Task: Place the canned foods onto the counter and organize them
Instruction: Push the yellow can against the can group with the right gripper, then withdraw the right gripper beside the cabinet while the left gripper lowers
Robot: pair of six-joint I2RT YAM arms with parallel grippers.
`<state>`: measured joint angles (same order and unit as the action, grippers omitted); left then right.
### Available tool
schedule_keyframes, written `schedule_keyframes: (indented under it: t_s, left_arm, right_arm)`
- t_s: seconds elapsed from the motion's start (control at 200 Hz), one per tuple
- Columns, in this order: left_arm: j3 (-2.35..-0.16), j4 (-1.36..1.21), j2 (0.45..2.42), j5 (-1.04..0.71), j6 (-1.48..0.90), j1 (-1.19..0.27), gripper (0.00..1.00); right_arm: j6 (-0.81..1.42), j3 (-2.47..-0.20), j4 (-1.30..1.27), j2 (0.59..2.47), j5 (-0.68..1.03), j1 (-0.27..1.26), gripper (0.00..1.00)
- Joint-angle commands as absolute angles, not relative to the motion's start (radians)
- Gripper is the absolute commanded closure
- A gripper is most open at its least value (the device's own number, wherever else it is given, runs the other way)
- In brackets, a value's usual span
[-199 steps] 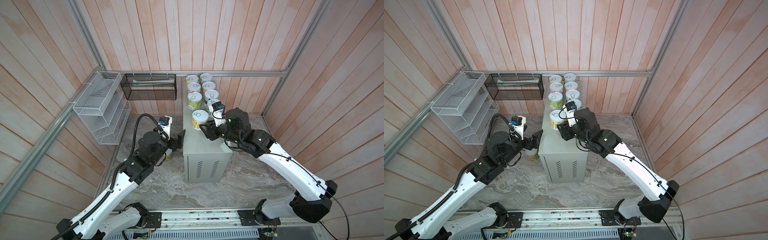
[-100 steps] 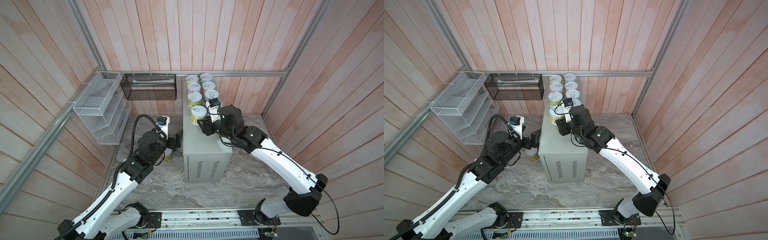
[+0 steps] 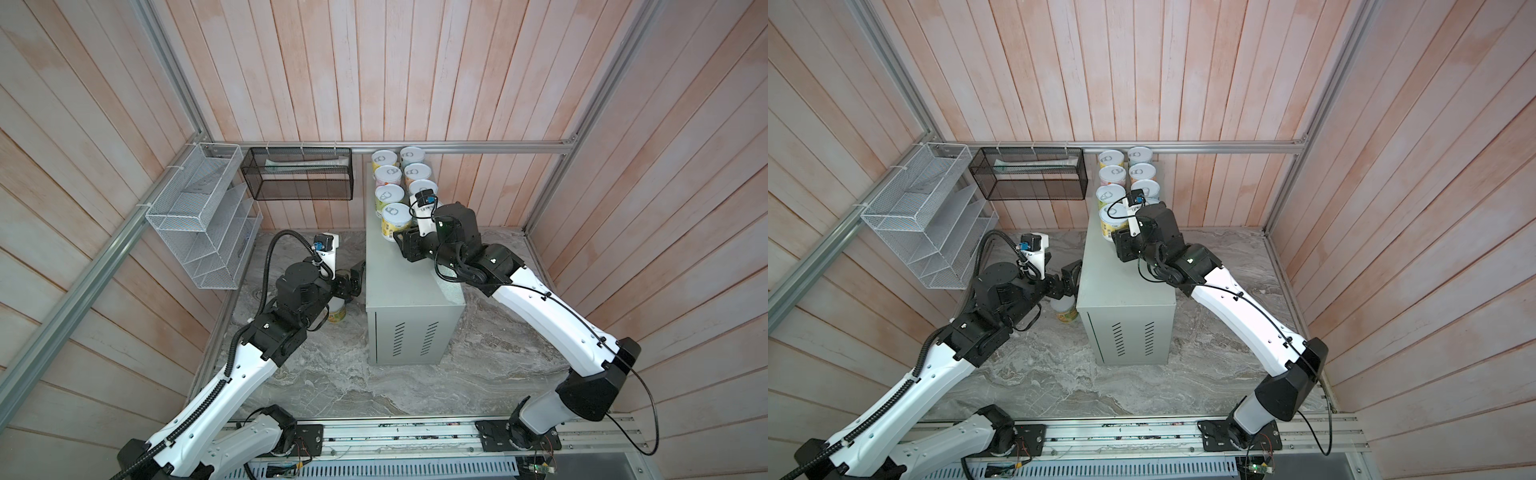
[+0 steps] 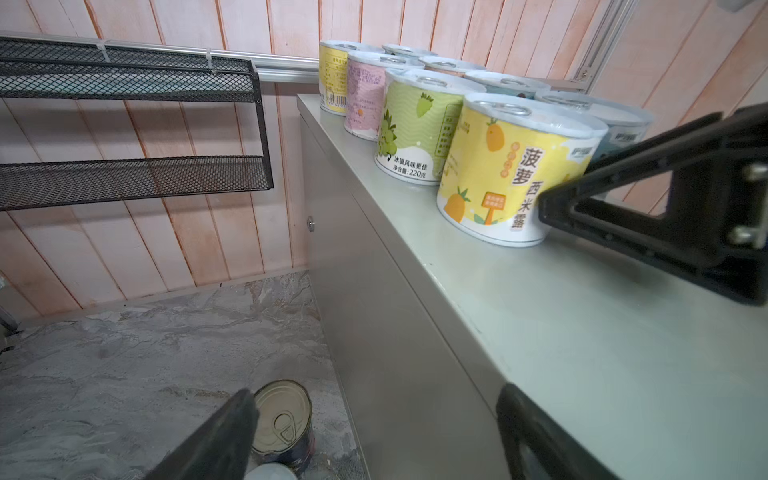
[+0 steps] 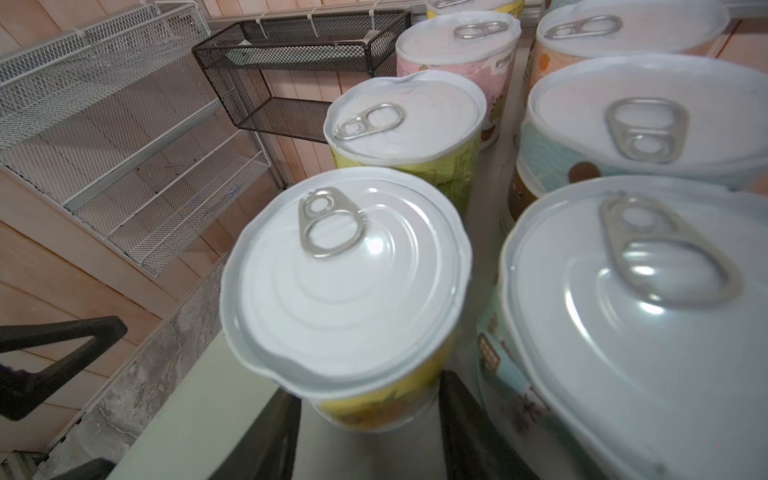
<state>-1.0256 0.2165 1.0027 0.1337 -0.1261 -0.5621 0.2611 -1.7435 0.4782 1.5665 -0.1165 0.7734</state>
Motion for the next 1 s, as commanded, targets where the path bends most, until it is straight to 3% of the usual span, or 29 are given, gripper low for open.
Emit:
schedule_keyframes:
  t_s: [0.0,0.445,0.515,0.73,0.995]
  left_arm:
    - [-1.006,0.196,1.008,0.117,-0.141,-0.555,0.07]
    - [-0.993,0.199,1.0,0.123,-0.15,-0.545,0.04]
    - [-0.991,0.204,0.995,0.14,-0.155,-0.543,0.0]
    - [-0.988,0.247,0.974,0.268,-0.167,-0.541,0.0]
    - [-0.877,0.171,0.882,0.358,-0.138,-0.539,0.0]
  right_arm:
    - [0.256,-1.778,0.458,1.578,-0.086,0.77,0.47]
    - [0.275,-1.784,0.466,1.567,-0.055,0.77,0.47]
    - [0.277,-1.793,0.478,1.549,-0.022,0.77,0.46]
    - [0.277,-1.793,0.509,1.435,0.058,0.771,0.41]
    - [0.286,-1.73,0.583,1.267,-0.095,0.704,0.34]
